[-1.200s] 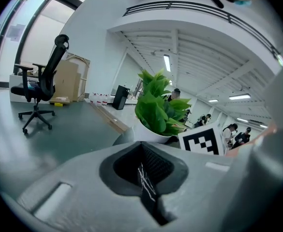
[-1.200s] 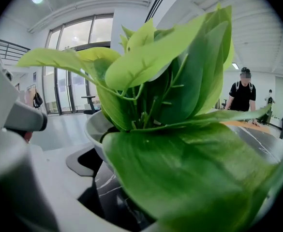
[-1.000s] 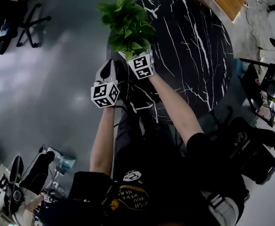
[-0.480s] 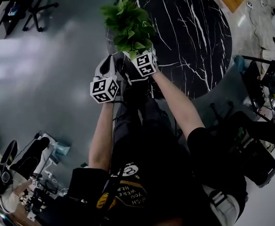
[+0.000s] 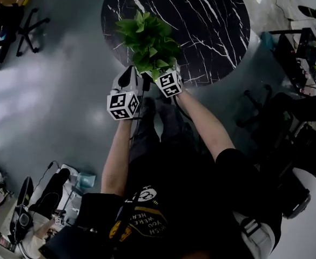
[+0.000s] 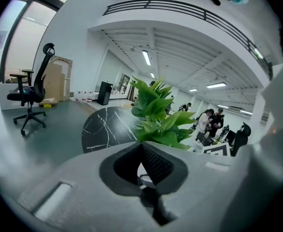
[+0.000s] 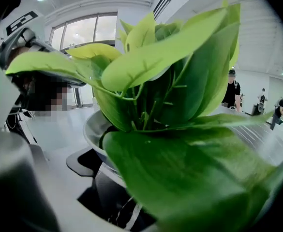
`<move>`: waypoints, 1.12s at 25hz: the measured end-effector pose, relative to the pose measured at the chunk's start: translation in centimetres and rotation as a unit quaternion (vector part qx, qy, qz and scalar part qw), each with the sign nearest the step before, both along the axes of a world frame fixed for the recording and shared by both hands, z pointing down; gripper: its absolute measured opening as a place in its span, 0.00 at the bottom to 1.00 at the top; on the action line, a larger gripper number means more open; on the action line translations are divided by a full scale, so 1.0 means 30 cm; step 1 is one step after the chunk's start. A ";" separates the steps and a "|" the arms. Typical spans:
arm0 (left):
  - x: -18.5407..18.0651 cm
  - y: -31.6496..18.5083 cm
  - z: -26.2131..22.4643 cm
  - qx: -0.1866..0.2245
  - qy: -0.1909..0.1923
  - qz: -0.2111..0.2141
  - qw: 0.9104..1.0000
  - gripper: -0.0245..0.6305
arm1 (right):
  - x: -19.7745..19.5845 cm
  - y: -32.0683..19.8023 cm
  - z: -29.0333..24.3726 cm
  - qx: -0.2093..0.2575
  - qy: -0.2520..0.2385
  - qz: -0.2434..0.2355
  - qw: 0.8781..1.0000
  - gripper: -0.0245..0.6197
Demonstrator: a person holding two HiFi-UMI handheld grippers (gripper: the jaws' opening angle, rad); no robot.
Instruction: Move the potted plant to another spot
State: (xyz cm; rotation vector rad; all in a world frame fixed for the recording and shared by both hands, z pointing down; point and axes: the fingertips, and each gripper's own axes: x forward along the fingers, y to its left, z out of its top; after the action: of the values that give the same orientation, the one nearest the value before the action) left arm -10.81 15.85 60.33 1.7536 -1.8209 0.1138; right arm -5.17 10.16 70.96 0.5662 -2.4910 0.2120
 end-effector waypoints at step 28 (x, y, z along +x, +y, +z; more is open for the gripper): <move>0.374 0.245 0.009 -0.002 0.027 0.089 0.996 0.04 | 0.589 0.244 0.017 -0.042 -0.011 0.156 0.987 0.79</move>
State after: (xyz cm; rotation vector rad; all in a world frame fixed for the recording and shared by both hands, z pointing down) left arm 0.42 23.20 60.61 1.8952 -1.6234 0.1406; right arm 12.50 17.47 71.48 0.9215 -2.3896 0.4439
